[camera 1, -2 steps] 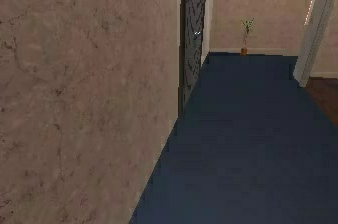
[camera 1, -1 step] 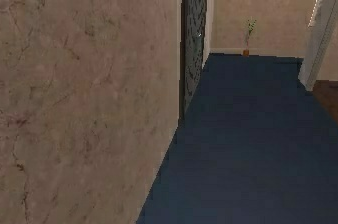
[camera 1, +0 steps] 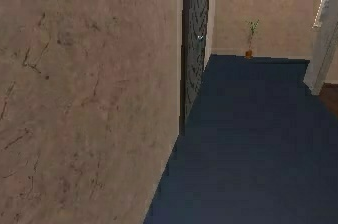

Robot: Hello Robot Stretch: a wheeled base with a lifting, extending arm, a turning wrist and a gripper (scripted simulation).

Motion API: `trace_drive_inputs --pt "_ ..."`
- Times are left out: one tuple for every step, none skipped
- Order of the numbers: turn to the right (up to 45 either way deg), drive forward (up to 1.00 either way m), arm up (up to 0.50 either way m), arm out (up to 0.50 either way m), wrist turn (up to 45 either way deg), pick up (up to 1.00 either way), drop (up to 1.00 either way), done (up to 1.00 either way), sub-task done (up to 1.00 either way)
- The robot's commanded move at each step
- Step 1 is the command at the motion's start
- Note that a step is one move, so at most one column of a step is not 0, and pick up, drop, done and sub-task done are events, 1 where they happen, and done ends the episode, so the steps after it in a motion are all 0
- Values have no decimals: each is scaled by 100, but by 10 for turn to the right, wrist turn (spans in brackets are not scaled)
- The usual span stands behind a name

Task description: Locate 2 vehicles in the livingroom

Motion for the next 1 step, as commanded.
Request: trace_drive_inputs --pt "450 0 0 0 0 0 0 0 0"
